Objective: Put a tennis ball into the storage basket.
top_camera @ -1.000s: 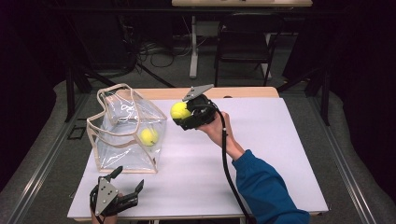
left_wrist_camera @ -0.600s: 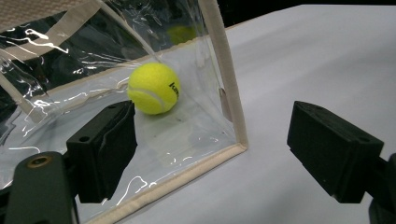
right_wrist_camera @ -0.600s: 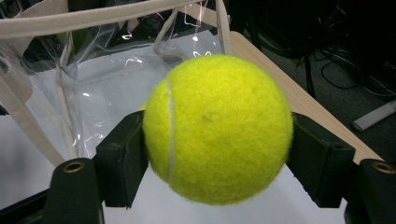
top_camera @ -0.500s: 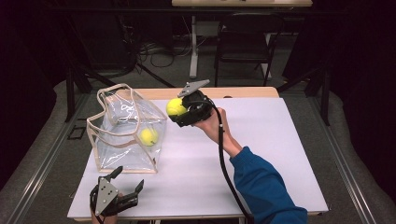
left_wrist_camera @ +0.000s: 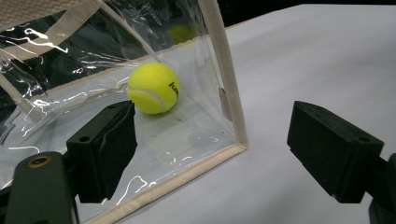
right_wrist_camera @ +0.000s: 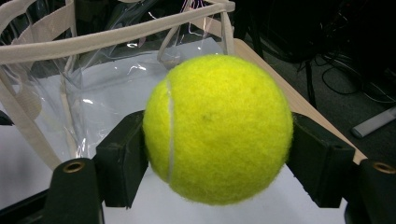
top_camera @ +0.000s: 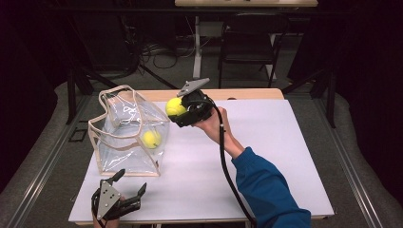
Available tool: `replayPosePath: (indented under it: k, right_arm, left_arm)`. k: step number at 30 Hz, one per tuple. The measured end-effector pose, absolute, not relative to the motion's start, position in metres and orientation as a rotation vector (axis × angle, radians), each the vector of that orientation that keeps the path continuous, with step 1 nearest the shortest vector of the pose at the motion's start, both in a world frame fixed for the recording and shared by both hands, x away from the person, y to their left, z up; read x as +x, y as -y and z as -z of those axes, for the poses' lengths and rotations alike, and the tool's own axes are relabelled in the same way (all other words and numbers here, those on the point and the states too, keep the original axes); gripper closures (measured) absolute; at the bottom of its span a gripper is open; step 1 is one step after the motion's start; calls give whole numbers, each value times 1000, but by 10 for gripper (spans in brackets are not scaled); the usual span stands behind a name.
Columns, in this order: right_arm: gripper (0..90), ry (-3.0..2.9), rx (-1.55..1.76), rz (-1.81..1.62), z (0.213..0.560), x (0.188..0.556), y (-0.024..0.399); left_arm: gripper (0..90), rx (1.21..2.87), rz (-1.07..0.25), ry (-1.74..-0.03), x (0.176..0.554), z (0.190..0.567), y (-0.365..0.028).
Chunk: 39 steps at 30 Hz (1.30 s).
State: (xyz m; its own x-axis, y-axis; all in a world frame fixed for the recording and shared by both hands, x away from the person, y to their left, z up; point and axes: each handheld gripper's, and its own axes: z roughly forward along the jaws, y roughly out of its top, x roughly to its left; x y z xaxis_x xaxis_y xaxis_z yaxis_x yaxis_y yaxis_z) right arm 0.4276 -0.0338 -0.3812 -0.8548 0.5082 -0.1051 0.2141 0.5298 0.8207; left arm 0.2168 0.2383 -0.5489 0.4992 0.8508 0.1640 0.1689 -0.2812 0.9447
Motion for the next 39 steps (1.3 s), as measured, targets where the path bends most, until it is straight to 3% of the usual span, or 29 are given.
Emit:
replayPosePath:
  k: [39]
  right_arm:
    - [265,-2427,566,-1264,359,431,18]
  left_arm:
    - [160,1752,-858,-860,217,548,-239]
